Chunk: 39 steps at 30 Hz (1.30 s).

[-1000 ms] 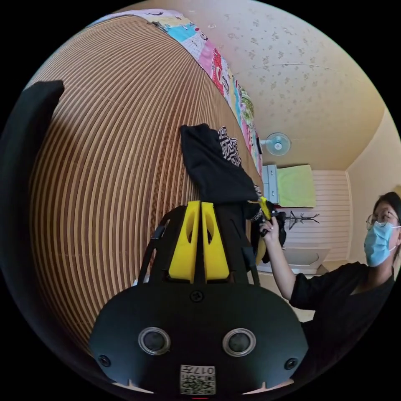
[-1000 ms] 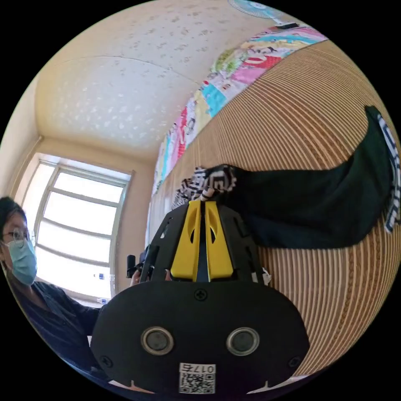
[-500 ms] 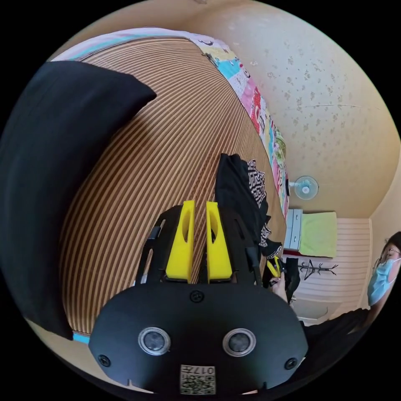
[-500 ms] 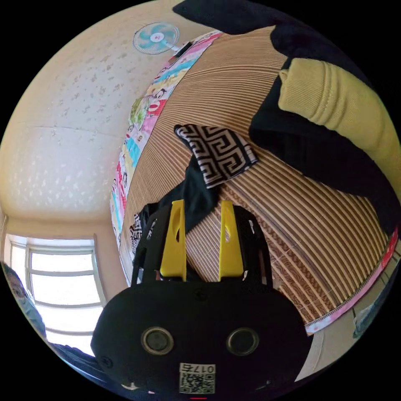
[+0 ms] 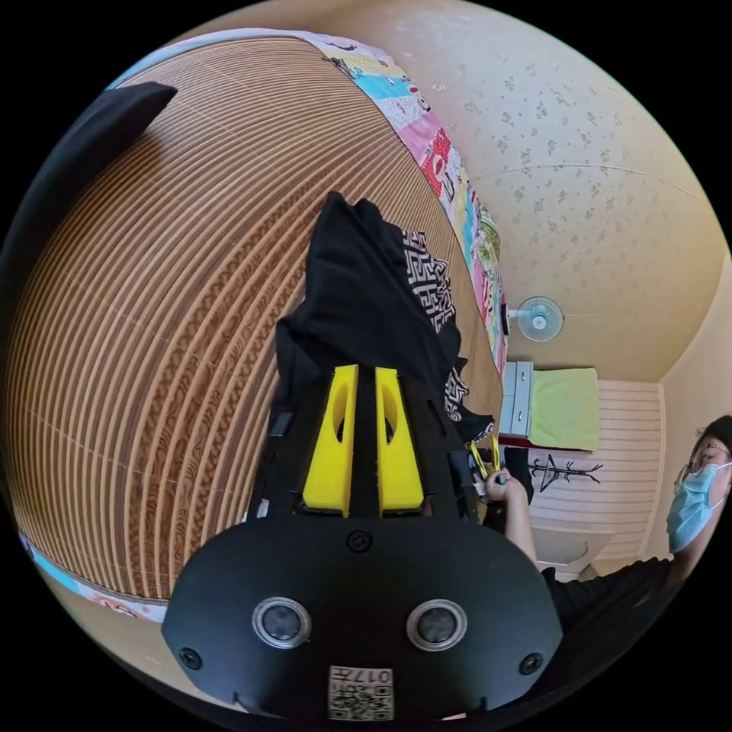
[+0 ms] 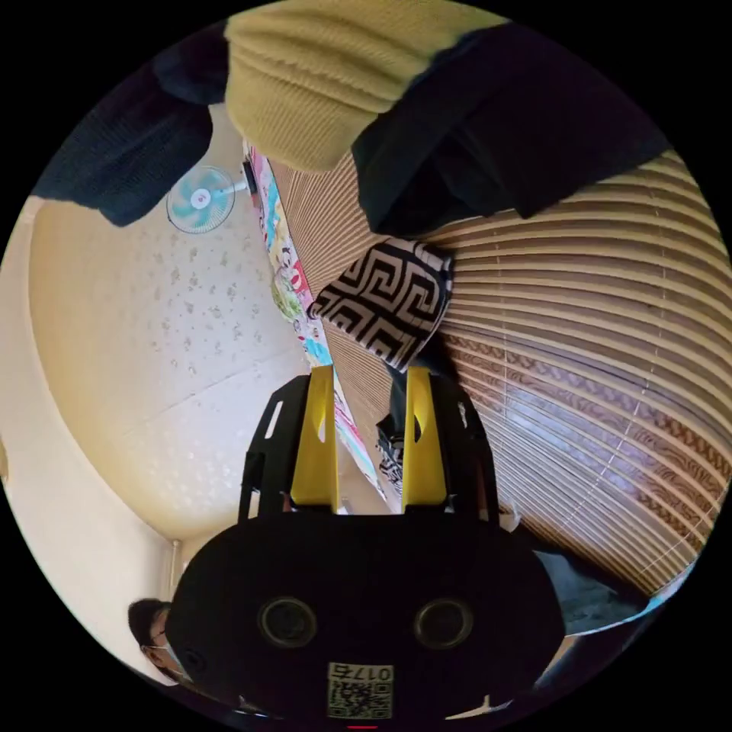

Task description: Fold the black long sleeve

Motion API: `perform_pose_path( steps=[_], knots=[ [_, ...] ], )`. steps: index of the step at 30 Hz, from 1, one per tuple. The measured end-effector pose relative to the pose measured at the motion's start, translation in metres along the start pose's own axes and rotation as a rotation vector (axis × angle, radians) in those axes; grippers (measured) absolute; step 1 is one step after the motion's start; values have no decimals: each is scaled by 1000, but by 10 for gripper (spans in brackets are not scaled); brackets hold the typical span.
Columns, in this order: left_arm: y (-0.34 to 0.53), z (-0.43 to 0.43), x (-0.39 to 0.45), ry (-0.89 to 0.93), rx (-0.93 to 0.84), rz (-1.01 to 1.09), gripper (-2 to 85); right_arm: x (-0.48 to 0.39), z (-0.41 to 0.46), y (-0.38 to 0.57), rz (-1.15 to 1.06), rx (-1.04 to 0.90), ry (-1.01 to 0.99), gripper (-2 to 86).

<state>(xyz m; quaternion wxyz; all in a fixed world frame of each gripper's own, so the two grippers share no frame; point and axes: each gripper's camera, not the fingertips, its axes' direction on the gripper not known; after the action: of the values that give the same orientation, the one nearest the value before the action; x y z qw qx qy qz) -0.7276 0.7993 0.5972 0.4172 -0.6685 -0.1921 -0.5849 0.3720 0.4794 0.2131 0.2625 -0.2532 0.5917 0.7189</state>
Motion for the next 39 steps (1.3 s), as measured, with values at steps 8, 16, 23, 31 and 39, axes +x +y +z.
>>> perform_pose_path(
  steps=[8,16,23,31,39],
  knots=[
    [7,6,7,-8,20,13,47,-9,-15,-23,-32,103,30,47],
    [22,-4,7,21,43,-3,42,-221,28,106,-1137,55,318,27],
    [49,-7,8,69,103,32,55,-173,214,292,-1323,-982,-14,35],
    [44,-5,-8,147,146,41,73,-1,259,372,-1245,-1332,551,49],
    [-11,31,32,-8,125,221,87,16,202,298,-888,-1165,464,18]
  ],
)
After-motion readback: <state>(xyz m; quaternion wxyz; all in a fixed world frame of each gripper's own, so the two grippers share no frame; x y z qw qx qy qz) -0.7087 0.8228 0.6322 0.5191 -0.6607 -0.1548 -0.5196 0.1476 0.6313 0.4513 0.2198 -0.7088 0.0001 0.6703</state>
